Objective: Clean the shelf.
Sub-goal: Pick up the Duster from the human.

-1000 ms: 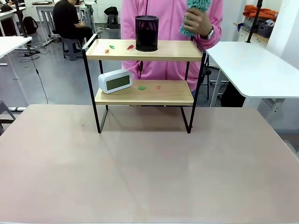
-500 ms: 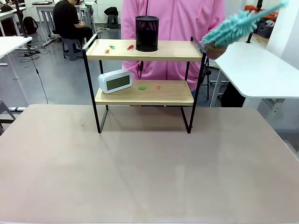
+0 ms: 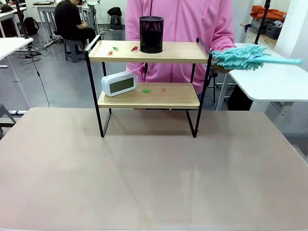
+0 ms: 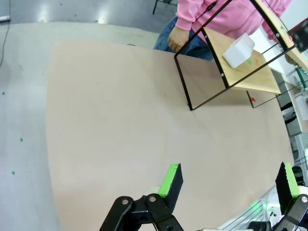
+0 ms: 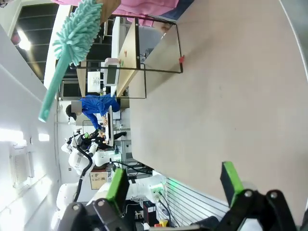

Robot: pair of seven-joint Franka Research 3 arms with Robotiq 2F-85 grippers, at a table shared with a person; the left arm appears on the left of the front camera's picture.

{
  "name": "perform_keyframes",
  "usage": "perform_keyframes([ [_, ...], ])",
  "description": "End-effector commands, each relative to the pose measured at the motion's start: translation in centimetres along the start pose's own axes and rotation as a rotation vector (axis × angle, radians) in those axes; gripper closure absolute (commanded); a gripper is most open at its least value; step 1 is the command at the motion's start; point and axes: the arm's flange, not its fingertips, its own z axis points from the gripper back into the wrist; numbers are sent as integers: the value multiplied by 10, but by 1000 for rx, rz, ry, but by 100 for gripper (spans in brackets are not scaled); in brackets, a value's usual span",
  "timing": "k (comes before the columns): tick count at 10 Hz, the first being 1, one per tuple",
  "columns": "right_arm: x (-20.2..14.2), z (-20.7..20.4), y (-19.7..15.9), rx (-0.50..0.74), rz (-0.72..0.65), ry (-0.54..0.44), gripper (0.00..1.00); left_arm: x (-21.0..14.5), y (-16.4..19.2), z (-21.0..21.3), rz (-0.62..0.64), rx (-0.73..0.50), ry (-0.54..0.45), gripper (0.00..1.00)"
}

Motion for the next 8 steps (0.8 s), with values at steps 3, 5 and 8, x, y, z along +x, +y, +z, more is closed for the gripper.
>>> perform_keyframes([
  [3,0,0,0,-1,1,1,0,2,1,0,-23,-18,-11,0],
  [5,30,-11,28,3,-52,16,0,2,1,0,-23,-18,-11,0],
  [8,81,-51,111,93,-80,61,0,2,1,0,-23,-18,-11,0],
])
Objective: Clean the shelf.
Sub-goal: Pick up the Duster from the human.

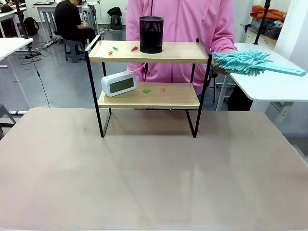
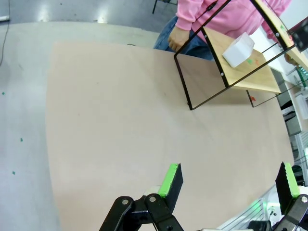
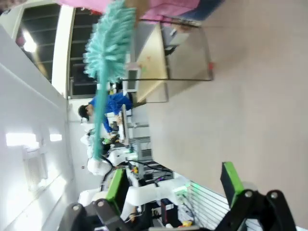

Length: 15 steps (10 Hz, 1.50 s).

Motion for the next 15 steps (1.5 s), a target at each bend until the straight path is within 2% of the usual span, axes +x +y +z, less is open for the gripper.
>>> perform_keyframes([
  [1,26,-26,40,51,-48,38,0,1,1,-1,-21,-18,-16,0],
  [4,49,-80,69,46,-154,159,0,1,1,-1,-21,-18,-16,0],
  [7,58,-122,83,57,-252,235,0,1,1,-1,-21,-18,-16,0],
  [10,64,-150,79,54,-282,230,0,1,1,-1,-21,-18,-16,0],
  [15,65,-157,77,74,-267,200,0,1,1,-1,-21,-18,-16,0],
])
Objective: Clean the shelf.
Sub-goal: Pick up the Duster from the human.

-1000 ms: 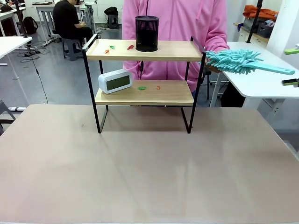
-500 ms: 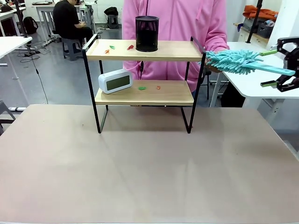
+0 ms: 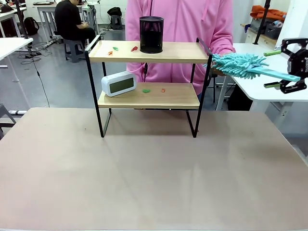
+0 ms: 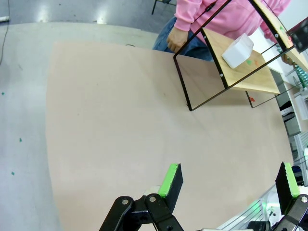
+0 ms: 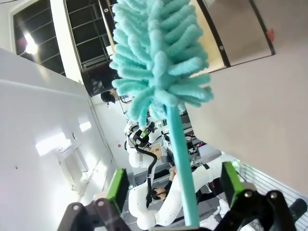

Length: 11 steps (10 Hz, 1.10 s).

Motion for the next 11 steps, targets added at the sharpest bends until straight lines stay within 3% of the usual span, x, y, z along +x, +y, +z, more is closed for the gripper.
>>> perform_keyframes([
  [1,4,-7,6,28,2,-30,14,1,0,-1,-21,-13,-12,0],
  [2,5,-7,5,22,3,-46,58,1,0,-1,-21,-13,-12,0],
  [3,7,-7,5,29,2,-57,72,1,0,-1,-21,-13,-12,0],
  [4,7,-6,5,36,2,-66,100,1,0,-1,-21,-13,-12,0],
  [7,10,-4,2,35,0,-83,96,1,0,-1,-21,-13,-12,0],
  [8,10,-4,1,33,-1,-86,100,1,0,-1,-21,-13,-12,0],
  [11,10,-4,-1,18,9,-110,100,1,0,-1,-21,-13,-12,0],
])
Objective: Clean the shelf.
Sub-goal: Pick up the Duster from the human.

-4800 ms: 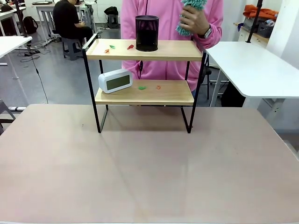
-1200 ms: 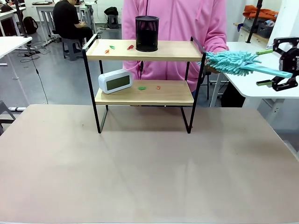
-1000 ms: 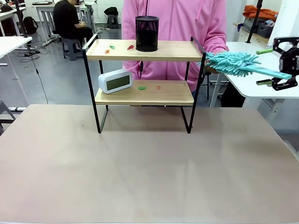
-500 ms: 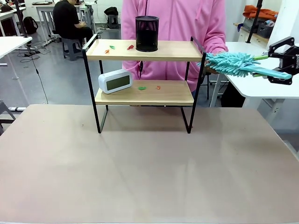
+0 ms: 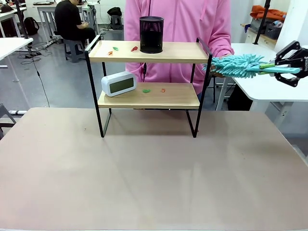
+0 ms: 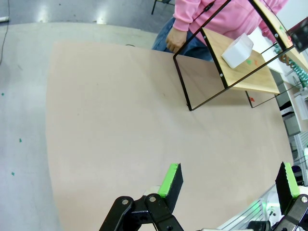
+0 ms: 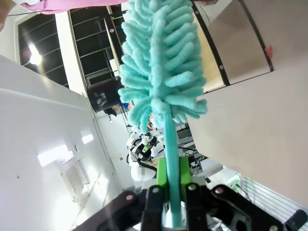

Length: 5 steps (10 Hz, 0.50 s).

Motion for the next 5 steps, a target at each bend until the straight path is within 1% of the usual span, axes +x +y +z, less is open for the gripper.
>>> perform_keyframes([
  [1,0,-7,-1,6,19,-26,100,1,0,-1,-20,-12,-12,0],
  [2,-1,-7,-2,-5,34,-19,100,1,0,-1,-20,-12,-12,0],
  [3,-3,-3,-3,-34,82,-8,100,1,0,-1,-20,-12,-12,0],
  [4,-10,10,-2,-72,167,15,100,1,0,-1,-20,-12,-12,0],
  [5,-26,41,2,-98,269,43,100,1,0,-1,-20,-12,-12,0],
])
